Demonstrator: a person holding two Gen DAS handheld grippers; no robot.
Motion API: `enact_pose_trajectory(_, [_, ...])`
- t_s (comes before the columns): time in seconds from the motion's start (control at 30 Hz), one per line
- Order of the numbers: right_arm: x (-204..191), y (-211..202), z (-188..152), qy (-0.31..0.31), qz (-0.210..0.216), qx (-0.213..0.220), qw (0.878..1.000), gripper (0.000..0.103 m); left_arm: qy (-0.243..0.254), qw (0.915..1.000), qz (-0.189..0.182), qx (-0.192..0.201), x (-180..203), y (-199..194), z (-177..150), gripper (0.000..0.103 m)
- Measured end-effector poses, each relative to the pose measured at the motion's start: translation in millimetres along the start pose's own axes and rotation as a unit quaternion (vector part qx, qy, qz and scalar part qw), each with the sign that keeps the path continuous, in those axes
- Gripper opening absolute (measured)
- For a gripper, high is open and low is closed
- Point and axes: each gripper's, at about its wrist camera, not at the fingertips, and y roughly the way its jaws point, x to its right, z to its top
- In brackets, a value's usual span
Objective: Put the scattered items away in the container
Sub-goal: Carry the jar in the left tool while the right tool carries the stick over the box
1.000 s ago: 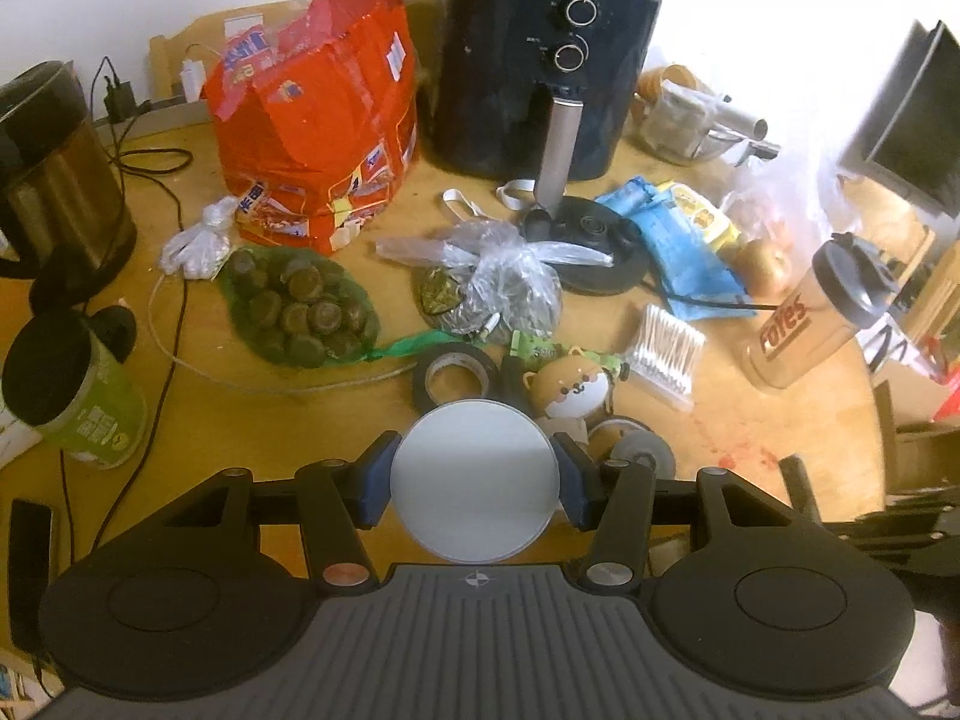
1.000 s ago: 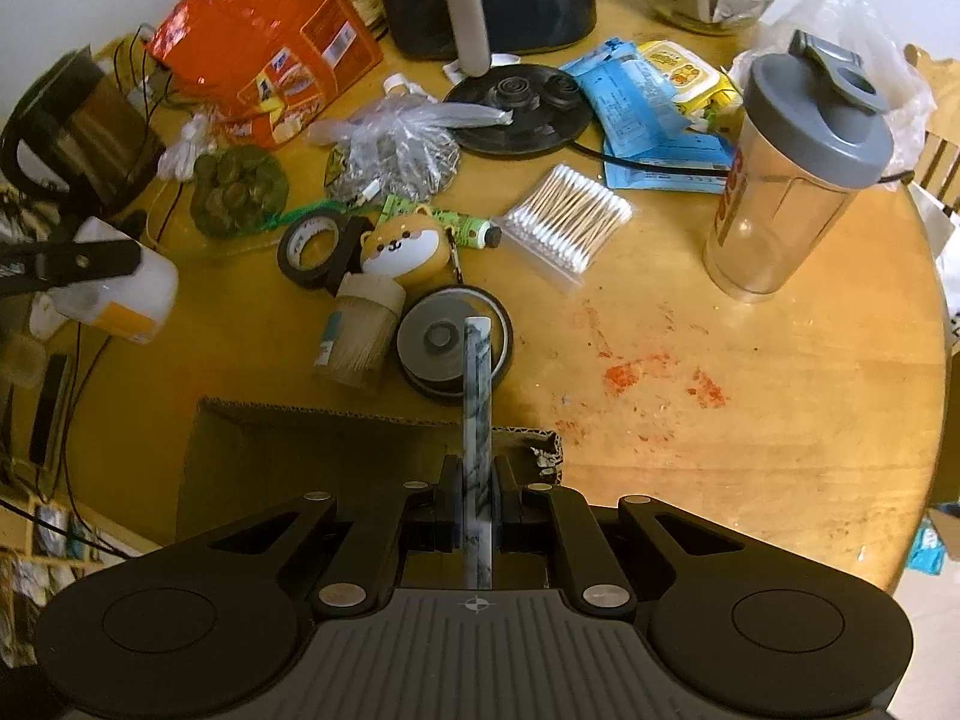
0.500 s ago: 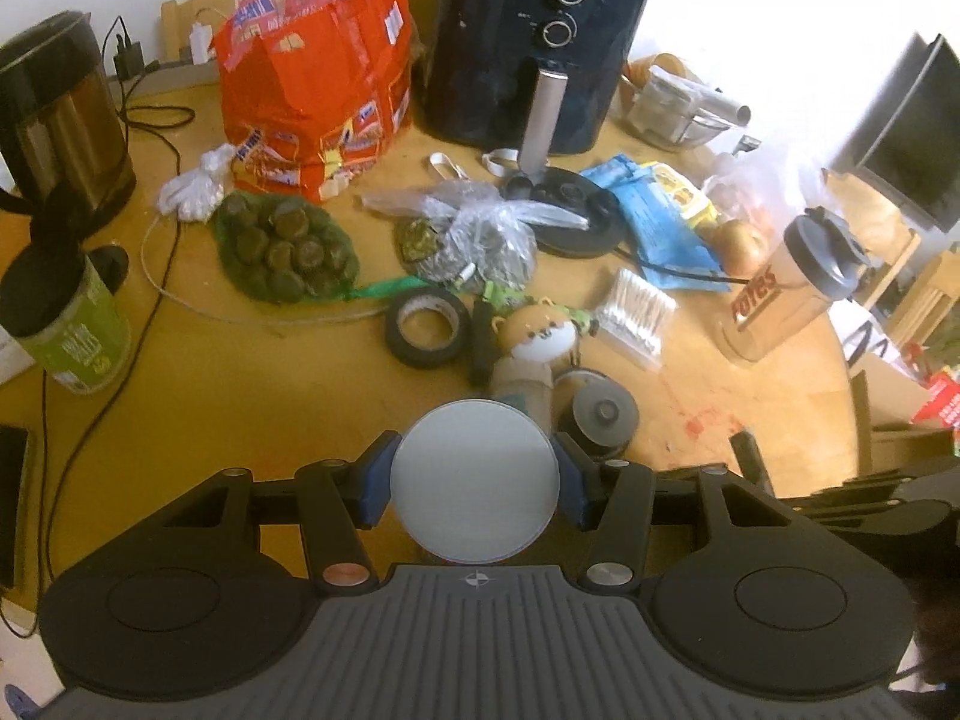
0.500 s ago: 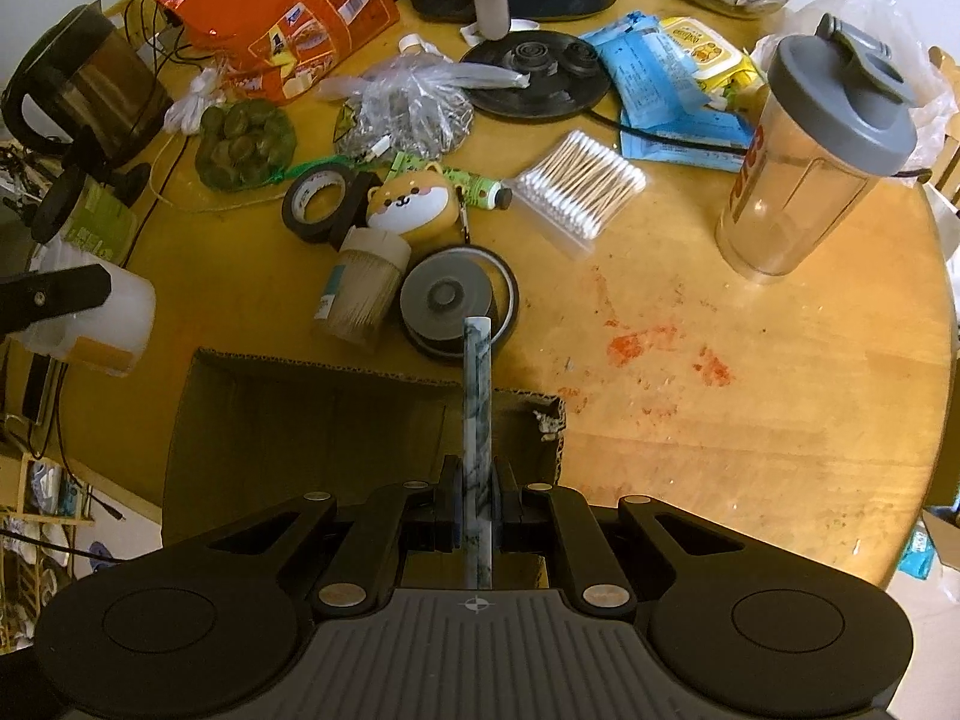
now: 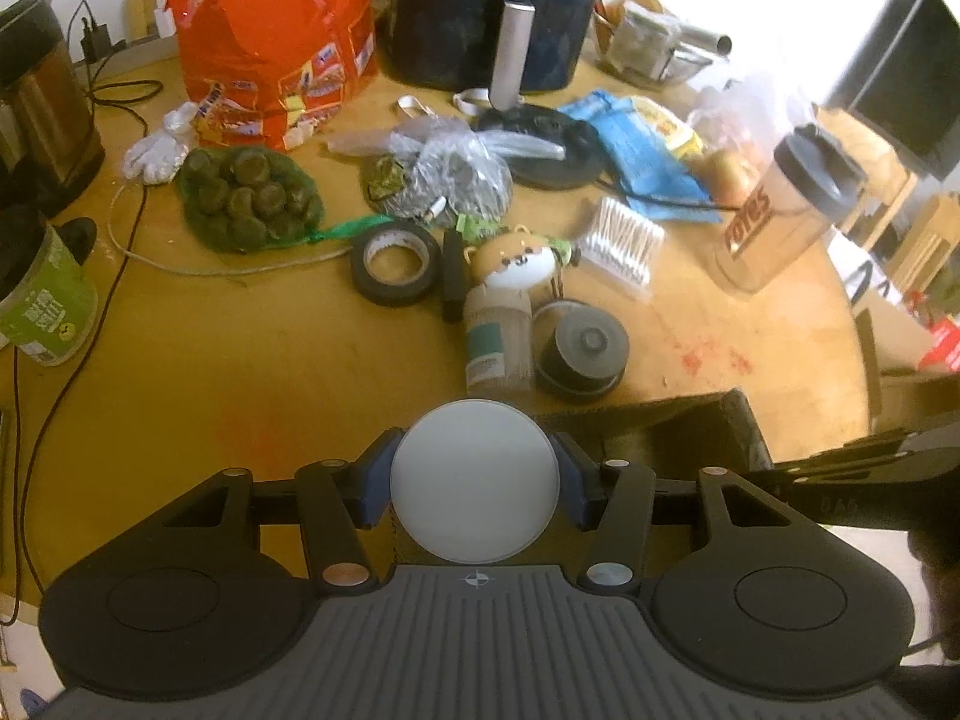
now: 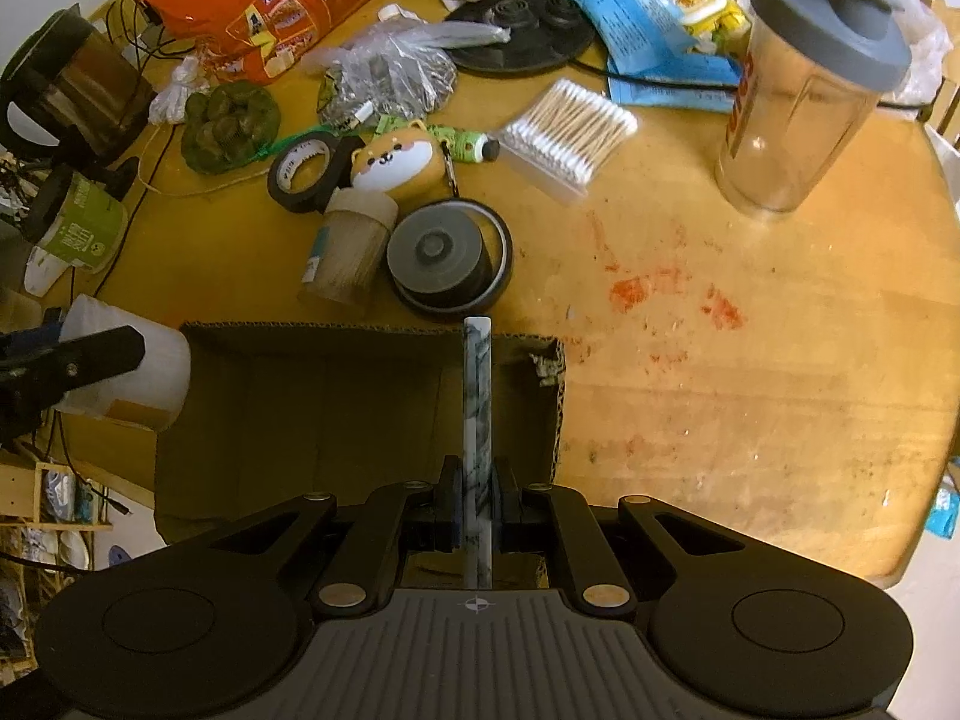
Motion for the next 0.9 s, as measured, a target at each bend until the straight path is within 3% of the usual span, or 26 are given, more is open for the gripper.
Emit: enact_pose_trajectory(0.9, [-8, 44, 3, -0.015, -0.025, -0.037, 0.999, 0.011, 0.062, 0.9966, 0.034, -0.044, 13, 51, -10, 0.052])
